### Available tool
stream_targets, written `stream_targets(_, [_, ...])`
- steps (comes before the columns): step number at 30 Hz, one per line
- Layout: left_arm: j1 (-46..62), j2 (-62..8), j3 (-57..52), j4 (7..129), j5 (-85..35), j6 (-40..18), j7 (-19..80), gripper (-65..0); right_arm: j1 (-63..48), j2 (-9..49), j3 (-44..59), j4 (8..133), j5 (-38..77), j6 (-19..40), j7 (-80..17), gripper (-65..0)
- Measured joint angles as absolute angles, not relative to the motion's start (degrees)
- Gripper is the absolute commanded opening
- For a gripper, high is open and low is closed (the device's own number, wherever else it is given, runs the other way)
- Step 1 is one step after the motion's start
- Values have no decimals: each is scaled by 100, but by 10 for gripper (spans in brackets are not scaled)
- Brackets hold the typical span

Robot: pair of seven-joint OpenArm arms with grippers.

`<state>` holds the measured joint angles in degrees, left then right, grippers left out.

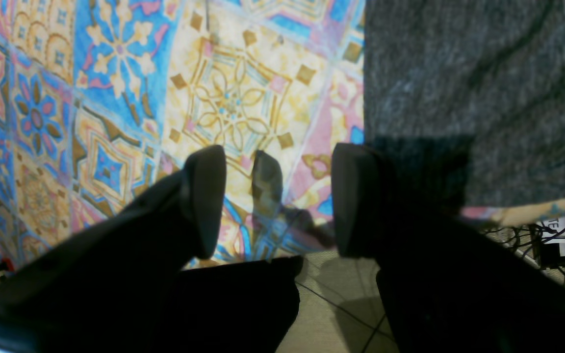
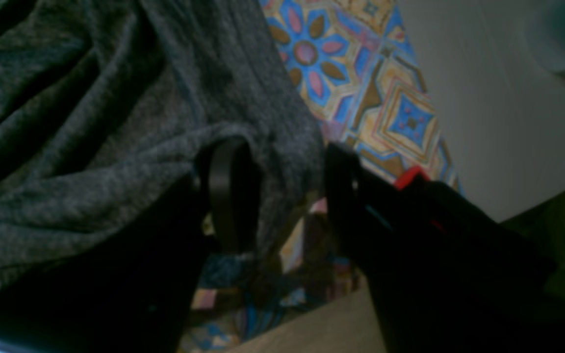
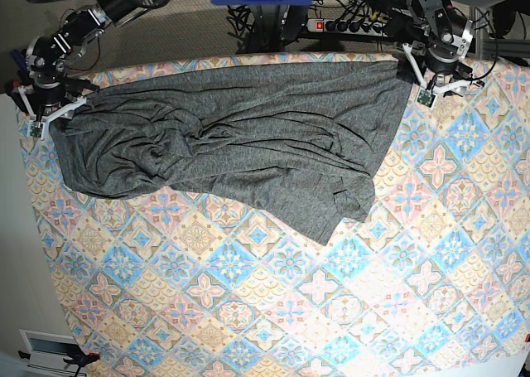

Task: Layout the t-shirt on the table in an organized manner, then fold the t-shirt properly
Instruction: 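Pull the shirt edge with both grippers apart to stretch it, then swing the held shirt edge with the left gripper across the shirt body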

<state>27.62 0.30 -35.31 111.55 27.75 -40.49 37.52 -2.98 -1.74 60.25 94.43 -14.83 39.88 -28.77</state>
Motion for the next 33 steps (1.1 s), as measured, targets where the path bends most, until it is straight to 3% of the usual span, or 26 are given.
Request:
stream_targets(7, [2611,56,-3800,11157,2749,-4047,3760,-314,-301,-174,5964,9443,-1485,3986,-2880,-411])
stream_targets(11, [2143,482,-4305,11266,2196,-4036,3732,-311,-410,-172,5577,9445,-1498,3986,-2849,-411])
stream_targets(18, [1865,556,-4405,11281,1754,-4029,3815,-313,-602,-187,5153,9738,-1485,4010,-2853,-411])
stream_targets(28, [1485,558,-4032,11281,1695,-4029,3822,-313,-569,-165,5159,10235,-1500,3986,-2842,-412])
stream_targets(33, [1052,558,-3282,11281,1737,-4049,3859,-314,-569,-174,5157,10267,-1503,3990,-2884,-412])
